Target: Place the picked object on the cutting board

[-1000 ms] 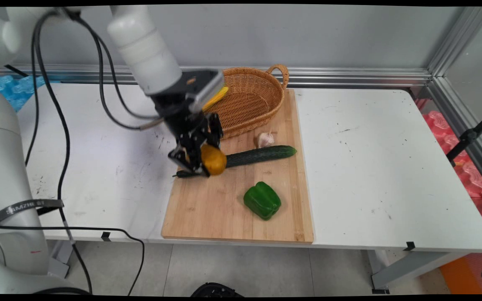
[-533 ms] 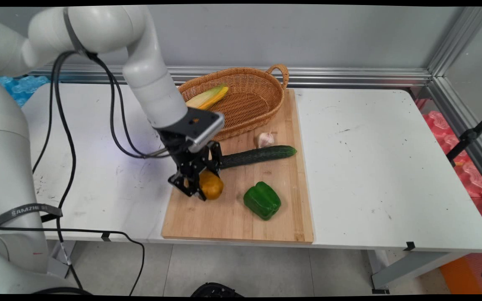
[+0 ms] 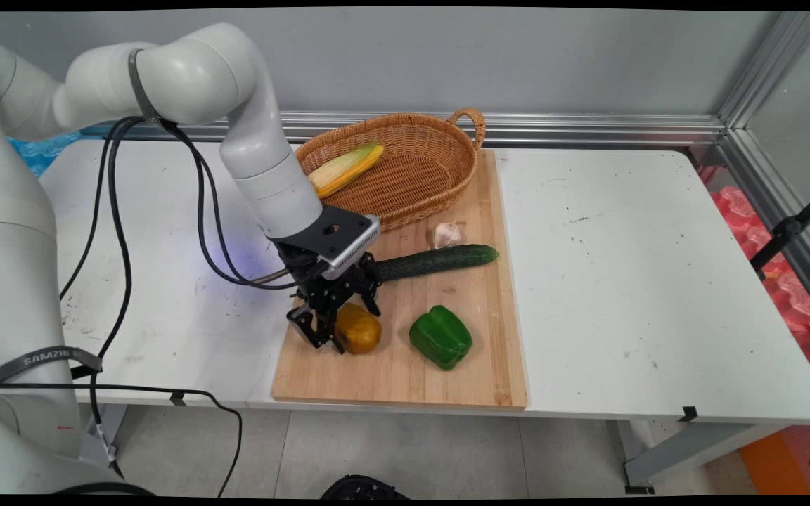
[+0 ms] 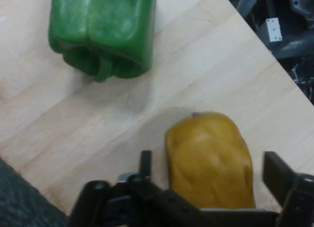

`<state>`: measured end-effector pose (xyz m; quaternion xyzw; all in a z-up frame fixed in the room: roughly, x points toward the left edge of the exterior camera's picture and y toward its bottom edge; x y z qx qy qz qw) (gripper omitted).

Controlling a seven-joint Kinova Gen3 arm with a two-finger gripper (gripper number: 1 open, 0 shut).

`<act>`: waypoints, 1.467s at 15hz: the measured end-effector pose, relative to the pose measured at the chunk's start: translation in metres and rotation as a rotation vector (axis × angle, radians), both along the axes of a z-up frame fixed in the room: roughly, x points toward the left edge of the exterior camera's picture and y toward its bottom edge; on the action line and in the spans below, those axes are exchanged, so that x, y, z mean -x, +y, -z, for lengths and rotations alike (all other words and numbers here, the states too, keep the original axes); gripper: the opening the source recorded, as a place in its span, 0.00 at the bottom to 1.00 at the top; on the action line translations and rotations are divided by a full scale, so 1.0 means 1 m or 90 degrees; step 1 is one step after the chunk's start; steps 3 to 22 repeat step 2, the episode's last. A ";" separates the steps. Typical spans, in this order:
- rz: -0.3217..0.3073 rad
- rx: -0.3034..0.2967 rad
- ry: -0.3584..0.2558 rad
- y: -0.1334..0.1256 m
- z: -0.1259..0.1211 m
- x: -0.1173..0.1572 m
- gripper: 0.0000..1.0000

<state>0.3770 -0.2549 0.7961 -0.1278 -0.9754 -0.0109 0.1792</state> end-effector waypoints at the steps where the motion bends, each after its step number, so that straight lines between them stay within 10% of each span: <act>1: -0.003 0.001 0.002 0.000 0.000 0.000 1.00; 22: -0.011 0.003 0.008 -0.001 -0.002 -0.001 1.00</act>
